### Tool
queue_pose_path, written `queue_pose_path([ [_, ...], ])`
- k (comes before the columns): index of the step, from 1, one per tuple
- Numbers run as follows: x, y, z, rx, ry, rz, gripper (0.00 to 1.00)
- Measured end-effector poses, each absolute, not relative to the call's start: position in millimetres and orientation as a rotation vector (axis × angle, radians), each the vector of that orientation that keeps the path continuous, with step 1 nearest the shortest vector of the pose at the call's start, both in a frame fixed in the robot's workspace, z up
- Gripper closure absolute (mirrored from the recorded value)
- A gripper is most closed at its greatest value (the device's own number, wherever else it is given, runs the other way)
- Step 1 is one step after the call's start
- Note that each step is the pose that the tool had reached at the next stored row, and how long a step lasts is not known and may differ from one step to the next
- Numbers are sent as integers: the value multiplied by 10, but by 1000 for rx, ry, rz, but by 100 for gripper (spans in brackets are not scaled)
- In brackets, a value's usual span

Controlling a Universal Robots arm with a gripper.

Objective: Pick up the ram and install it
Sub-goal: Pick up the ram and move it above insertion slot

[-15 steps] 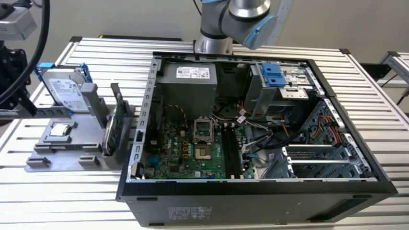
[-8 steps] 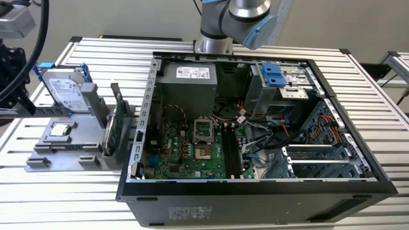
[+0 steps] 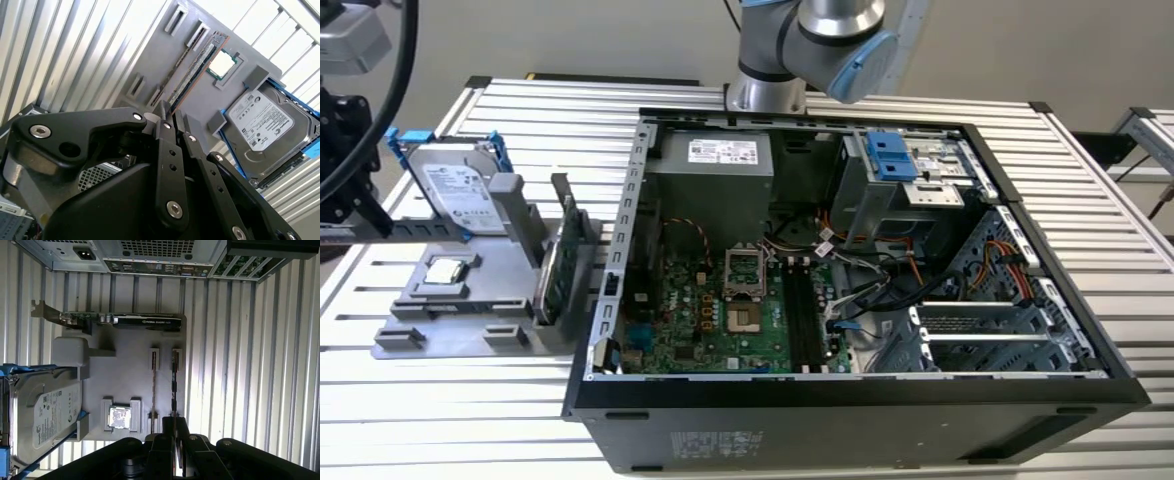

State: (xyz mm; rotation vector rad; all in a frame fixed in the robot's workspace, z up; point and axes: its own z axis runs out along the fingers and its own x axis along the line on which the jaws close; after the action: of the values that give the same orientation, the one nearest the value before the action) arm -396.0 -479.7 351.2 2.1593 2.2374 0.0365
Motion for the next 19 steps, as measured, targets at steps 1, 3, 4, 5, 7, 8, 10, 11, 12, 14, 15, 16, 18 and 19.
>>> queue_pose_path([
  [1, -3960, -4797, 3516, 2159, 2237, 36, 100],
  [3, -3960, -4797, 3526, 2159, 2237, 37, 100],
  [4, -3960, -4798, 3531, 2159, 2237, 37, 100],
  [5, -3960, -4797, 3537, 2159, 2237, 36, 100],
  [7, -3960, -4797, 3547, 2159, 2237, 36, 100],
  [8, -3960, -4798, 3552, 2159, 2237, 36, 100],
  [10, -3960, -4797, 3561, 2159, 2237, 37, 100],
  [11, -3960, -4798, 3566, 2159, 2237, 37, 100],
  [12, -3960, -4797, 3572, 2159, 2237, 36, 100],
  [14, -3960, -4797, 3581, 2159, 2237, 36, 100],
  [15, -3960, -4797, 3586, 2159, 2237, 36, 100],
  [16, -3960, -4798, 3590, 2159, 2237, 37, 100],
  [18, -3960, -4797, 3599, 2159, 2237, 37, 100],
  [19, -3960, -4798, 3605, 2159, 2237, 36, 100],
])
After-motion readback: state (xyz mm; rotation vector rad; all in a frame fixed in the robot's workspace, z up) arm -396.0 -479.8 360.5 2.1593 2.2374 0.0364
